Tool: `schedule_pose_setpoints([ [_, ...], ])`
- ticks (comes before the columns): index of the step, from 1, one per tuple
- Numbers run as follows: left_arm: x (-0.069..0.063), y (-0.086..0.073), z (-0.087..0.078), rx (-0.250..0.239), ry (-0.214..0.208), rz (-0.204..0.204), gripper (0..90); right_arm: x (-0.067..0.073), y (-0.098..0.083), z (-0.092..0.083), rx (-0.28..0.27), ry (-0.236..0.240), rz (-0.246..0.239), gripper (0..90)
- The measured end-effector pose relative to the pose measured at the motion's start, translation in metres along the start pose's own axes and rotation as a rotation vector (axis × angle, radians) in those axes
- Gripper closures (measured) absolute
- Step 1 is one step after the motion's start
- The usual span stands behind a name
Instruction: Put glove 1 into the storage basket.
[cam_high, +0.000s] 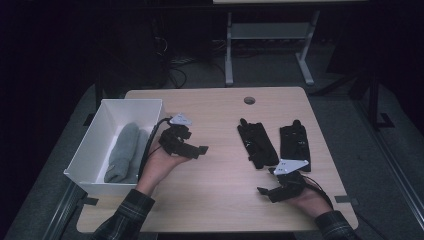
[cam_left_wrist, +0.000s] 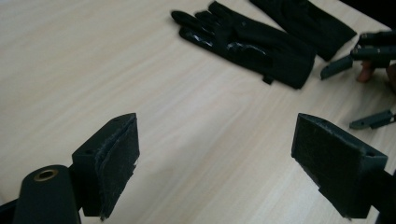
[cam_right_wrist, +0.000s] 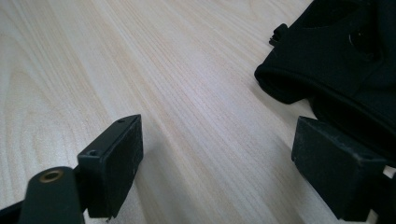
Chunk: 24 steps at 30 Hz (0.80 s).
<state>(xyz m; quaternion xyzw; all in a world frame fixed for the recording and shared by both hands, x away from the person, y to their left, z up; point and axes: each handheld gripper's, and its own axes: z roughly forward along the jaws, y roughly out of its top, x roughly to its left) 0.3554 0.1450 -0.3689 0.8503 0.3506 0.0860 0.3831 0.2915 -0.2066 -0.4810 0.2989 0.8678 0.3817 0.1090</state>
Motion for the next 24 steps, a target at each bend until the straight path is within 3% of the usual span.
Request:
schedule_pose_setpoints([
  [6, -0.013, -0.022, 0.018, 0.021, -0.002, 0.038, 14.6, -0.001, 0.000, 0.000, -0.001, 0.007, -0.006, 17.3],
  [11, -0.016, -0.048, 0.031, 0.036, 0.005, 0.051, 14.6, -0.001, 0.001, -0.002, 0.005, 0.010, -0.004, 26.0],
  [14, -0.016, -0.059, 0.035, 0.064, -0.003, 0.061, 14.5, -0.001, 0.003, -0.004, 0.016, 0.015, -0.004, 36.1],
  [16, -0.016, -0.069, 0.035, 0.063, 0.006, 0.079, 14.5, -0.002, 0.007, -0.007, 0.011, 0.027, 0.002, 46.4],
  [19, -0.016, -0.077, 0.034, 0.055, 0.004, 0.083, 14.5, -0.004, 0.011, -0.011, -0.019, 0.011, 0.001, 54.0],
  [23, -0.018, -0.090, 0.036, 0.077, 0.012, 0.101, 14.5, -0.012, 0.020, -0.015, -0.039, -0.021, 0.008, 78.4],
  [24, -0.020, -0.094, 0.038, 0.092, 0.030, 0.122, 14.3, -0.017, 0.027, -0.015, -0.028, -0.042, 0.032, 90.0],
])
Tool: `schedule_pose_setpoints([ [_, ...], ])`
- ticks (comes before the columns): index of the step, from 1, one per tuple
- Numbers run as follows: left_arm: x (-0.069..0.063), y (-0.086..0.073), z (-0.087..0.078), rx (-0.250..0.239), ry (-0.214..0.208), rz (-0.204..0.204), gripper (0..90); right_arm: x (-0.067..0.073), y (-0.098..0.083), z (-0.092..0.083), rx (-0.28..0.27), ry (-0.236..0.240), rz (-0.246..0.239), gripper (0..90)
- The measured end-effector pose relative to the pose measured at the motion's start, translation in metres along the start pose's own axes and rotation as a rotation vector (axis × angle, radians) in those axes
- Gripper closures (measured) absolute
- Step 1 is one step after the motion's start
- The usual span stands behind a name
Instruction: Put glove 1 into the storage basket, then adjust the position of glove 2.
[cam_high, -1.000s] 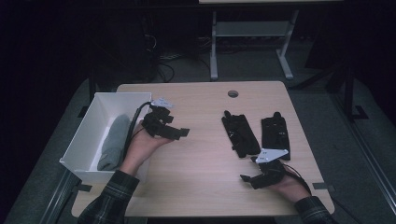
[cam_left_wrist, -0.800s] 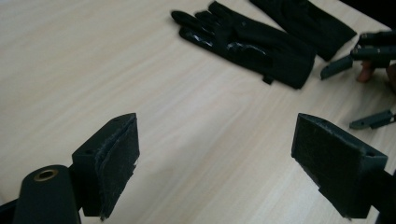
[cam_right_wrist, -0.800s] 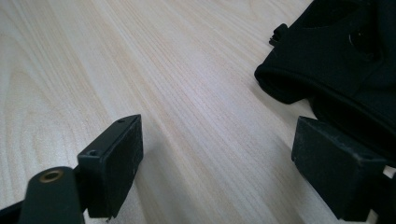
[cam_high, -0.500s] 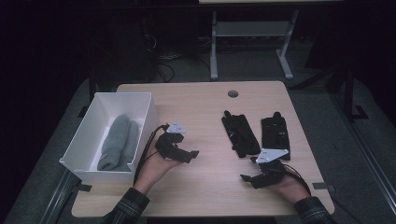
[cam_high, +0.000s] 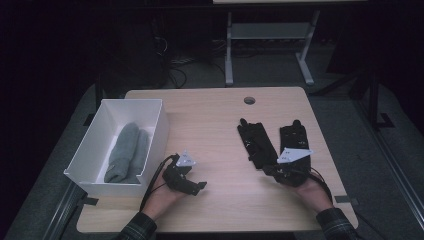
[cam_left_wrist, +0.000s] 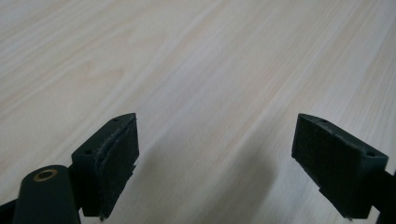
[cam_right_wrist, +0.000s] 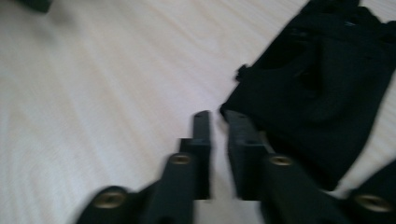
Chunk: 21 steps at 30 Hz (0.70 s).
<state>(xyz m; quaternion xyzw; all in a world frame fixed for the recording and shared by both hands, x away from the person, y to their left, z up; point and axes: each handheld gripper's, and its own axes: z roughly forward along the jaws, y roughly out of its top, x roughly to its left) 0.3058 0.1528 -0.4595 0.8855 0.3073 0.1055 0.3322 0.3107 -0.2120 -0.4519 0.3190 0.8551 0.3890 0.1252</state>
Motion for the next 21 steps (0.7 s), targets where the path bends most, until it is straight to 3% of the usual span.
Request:
schedule_pose_setpoints([
  [2, -0.001, -0.002, 0.001, 0.006, 0.008, 0.009, 14.2, -0.002, 0.003, 0.000, 0.003, -0.008, 0.005, 90.0],
  [5, -0.001, -0.008, 0.002, 0.006, -0.016, -0.013, 13.8, -0.015, 0.014, 0.003, -0.022, -0.034, 0.034, 90.0],
  [8, -0.002, -0.013, 0.001, -0.005, 0.000, 0.012, 13.0, -0.023, 0.020, 0.007, -0.027, -0.043, 0.046, 90.0],
  [11, -0.003, -0.020, 0.001, -0.048, 0.002, 0.021, 12.8, -0.034, 0.028, 0.018, -0.029, -0.050, 0.061, 90.0],
  [15, -0.002, -0.024, 0.000, -0.081, -0.004, 0.030, 12.9, -0.041, 0.035, 0.034, 0.001, -0.043, 0.055, 90.0],
  [21, -0.002, -0.025, 0.001, -0.091, -0.005, 0.031, 12.9, -0.043, 0.032, 0.054, 0.065, -0.039, 0.031, 90.0],
])
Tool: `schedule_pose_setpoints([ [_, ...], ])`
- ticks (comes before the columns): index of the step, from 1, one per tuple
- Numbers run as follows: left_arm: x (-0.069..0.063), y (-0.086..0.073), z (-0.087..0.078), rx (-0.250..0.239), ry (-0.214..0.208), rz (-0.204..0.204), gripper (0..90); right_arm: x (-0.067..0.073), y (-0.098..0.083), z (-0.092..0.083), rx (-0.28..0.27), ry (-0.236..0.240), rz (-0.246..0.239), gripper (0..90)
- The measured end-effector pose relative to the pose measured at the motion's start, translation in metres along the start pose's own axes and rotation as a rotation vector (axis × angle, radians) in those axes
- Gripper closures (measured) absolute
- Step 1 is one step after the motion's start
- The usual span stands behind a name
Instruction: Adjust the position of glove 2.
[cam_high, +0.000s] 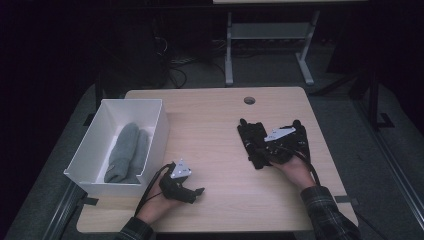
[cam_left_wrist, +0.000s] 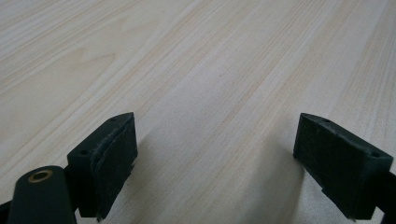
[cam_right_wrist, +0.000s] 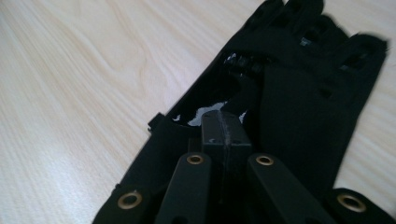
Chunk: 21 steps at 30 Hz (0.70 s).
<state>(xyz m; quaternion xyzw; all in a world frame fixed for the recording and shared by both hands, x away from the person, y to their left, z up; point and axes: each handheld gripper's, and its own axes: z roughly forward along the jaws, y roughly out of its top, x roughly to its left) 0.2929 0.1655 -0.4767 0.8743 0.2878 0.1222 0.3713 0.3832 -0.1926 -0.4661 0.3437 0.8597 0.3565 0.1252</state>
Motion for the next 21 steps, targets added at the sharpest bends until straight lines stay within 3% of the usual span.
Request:
schedule_pose_setpoints([
  [7, 0.000, 0.000, 0.000, 0.000, 0.001, 0.000, 12.9, 0.013, 0.002, 0.004, 0.017, 0.050, -0.033, 90.0],
  [21, 0.000, 0.000, 0.000, 0.001, 0.000, 0.000, 12.8, 0.059, 0.009, 0.010, 0.039, 0.187, -0.110, 90.0],
])
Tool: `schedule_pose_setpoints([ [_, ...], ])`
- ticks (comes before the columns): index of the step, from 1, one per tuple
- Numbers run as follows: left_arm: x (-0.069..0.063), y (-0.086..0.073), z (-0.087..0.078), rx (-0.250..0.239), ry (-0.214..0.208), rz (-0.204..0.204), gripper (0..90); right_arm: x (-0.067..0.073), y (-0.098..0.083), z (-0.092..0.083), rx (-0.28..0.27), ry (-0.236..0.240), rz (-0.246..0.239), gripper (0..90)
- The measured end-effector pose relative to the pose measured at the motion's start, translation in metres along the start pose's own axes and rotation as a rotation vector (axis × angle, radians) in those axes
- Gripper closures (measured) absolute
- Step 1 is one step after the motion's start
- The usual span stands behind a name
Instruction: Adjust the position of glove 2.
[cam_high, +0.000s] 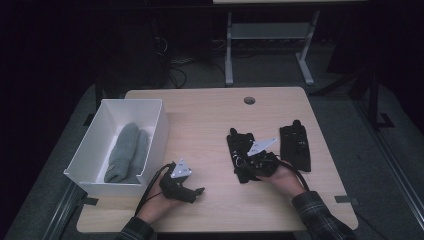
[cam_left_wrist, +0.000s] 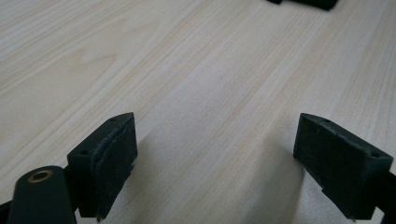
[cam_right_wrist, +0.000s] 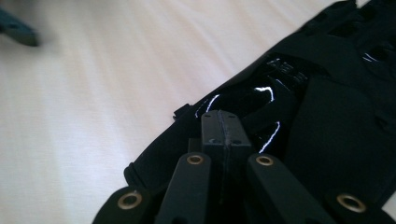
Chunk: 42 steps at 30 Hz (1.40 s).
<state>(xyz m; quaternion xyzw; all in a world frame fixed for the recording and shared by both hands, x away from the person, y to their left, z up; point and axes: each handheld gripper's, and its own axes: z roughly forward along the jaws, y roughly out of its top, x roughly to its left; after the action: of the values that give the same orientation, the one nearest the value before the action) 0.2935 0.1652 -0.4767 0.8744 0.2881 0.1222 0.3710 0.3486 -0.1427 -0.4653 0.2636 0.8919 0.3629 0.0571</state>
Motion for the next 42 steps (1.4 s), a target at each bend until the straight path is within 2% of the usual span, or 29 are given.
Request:
schedule_pose_setpoints([
  [3, 0.000, 0.000, 0.000, 0.000, 0.000, 0.000, 12.9, 0.007, 0.001, 0.002, 0.002, 0.020, -0.017, 90.0],
  [4, 0.000, 0.000, 0.000, 0.000, 0.000, 0.001, 12.9, 0.016, 0.003, 0.004, 0.007, 0.035, -0.040, 90.0],
  [8, 0.000, 0.000, 0.000, 0.000, 0.000, 0.000, 12.9, 0.029, 0.007, 0.009, 0.019, 0.068, -0.081, 90.0],
  [10, 0.000, 0.000, 0.000, 0.001, 0.000, 0.000, 12.9, 0.034, 0.010, 0.009, 0.010, 0.061, -0.119, 90.0],
  [11, 0.000, 0.000, 0.000, 0.000, 0.000, 0.001, 12.9, 0.034, 0.010, 0.007, 0.004, 0.054, -0.122, 90.0],
  [13, 0.000, 0.000, 0.000, 0.001, 0.001, 0.003, 12.9, 0.029, 0.012, 0.001, -0.026, 0.032, -0.107, 90.0],
  [14, 0.000, 0.000, 0.000, 0.000, 0.001, 0.006, 12.9, 0.026, 0.013, -0.002, -0.041, 0.024, -0.076, 90.0],
  [17, 0.000, 0.000, 0.000, 0.000, 0.001, 0.005, 12.8, 0.005, 0.016, -0.006, -0.063, -0.032, -0.025, 90.0],
  [19, 0.000, 0.000, 0.000, 0.000, -0.001, 0.001, 12.9, -0.005, 0.017, -0.005, -0.073, -0.049, 0.004, 90.0],
  [22, 0.000, 0.000, 0.000, 0.000, -0.001, 0.001, 12.9, -0.014, 0.017, 0.003, -0.060, -0.062, 0.021, 90.0],
  [24, 0.000, 0.000, 0.000, 0.000, -0.001, 0.001, 12.9, -0.015, 0.017, 0.011, -0.034, -0.063, 0.014, 90.0],
  [26, 0.000, 0.000, 0.000, 0.001, -0.001, 0.001, 12.9, -0.014, 0.018, 0.015, -0.041, -0.056, 0.019, 90.0],
  [32, 0.000, 0.000, 0.000, 0.002, -0.002, 0.004, 12.8, 0.000, 0.020, 0.018, -0.029, -0.039, -0.002, 90.0],
  [38, 0.000, 0.000, 0.000, 0.001, -0.001, 0.004, 12.9, 0.027, 0.025, 0.024, -0.016, -0.006, -0.042, 90.0],
  [40, 0.001, 0.000, 0.000, 0.001, 0.000, 0.006, 12.9, 0.030, 0.025, 0.025, -0.016, -0.002, -0.046, 90.0],
  [42, 0.001, 0.000, 0.000, 0.001, 0.000, 0.006, 12.8, 0.042, 0.026, 0.027, -0.014, 0.008, -0.044, 90.0],
])
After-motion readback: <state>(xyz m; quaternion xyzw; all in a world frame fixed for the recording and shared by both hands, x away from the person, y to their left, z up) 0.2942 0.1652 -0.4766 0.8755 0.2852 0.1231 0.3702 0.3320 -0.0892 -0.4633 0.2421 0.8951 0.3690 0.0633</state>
